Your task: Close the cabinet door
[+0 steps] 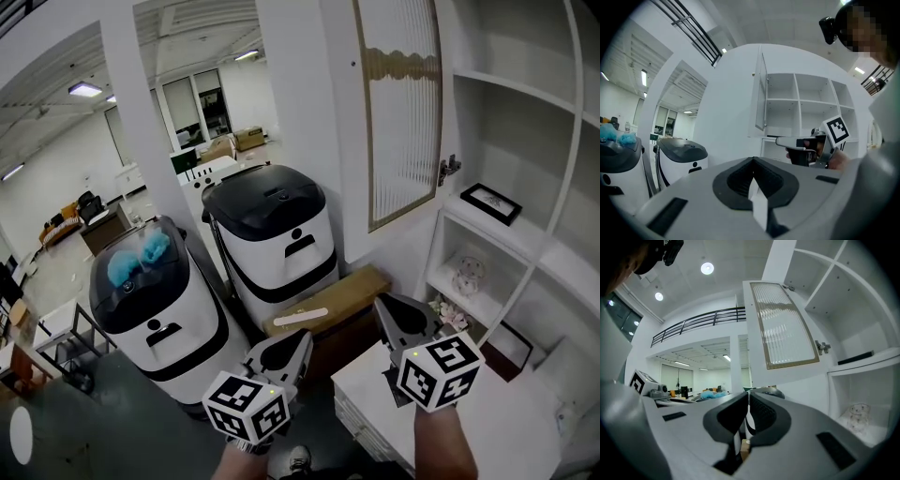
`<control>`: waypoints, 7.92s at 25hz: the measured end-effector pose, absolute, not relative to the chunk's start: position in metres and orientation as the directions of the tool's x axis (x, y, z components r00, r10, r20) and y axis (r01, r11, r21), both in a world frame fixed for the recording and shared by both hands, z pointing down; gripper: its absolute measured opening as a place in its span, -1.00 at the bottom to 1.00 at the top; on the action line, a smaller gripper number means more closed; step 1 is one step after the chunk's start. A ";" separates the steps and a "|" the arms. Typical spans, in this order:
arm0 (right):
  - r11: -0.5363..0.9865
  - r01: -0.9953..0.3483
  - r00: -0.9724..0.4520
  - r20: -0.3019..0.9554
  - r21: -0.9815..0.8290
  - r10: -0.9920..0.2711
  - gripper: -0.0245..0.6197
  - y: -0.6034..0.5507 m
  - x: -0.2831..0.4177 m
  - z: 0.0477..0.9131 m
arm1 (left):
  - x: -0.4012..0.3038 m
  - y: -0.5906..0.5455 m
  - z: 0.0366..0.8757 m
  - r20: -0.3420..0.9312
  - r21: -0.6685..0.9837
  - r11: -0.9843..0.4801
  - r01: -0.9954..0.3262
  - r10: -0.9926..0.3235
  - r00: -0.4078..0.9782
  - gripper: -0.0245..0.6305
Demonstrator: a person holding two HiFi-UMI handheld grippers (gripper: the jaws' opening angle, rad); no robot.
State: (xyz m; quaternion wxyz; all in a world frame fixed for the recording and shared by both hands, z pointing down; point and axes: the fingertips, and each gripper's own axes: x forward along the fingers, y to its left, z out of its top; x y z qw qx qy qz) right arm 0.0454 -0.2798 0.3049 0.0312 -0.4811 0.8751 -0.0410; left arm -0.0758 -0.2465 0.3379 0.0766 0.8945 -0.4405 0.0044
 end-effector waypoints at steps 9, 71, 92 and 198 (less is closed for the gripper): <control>0.441 -0.892 -0.440 -0.035 -0.105 -0.898 -0.69 -0.329 0.024 0.295 | -0.093 -0.310 0.333 0.083 0.123 -0.688 -0.715 -0.711 0.698 -0.92; -0.331 -0.941 0.330 -0.026 0.062 -0.943 -0.73 -0.255 0.161 0.280 | 0.028 -0.324 0.354 0.065 0.158 -0.983 -0.099 -0.090 0.994 -0.92; -0.305 -0.952 0.305 -0.017 0.026 -0.952 -0.65 -0.246 0.272 0.280 | 0.127 -0.299 0.351 0.087 0.147 -0.983 -0.106 -0.094 0.992 -0.92; -0.442 -0.896 0.444 0.035 0.037 -0.896 -0.90 -0.095 0.042 0.319 | -0.060 -0.176 0.350 0.028 0.164 -0.986 0.041 0.046 0.999 -0.92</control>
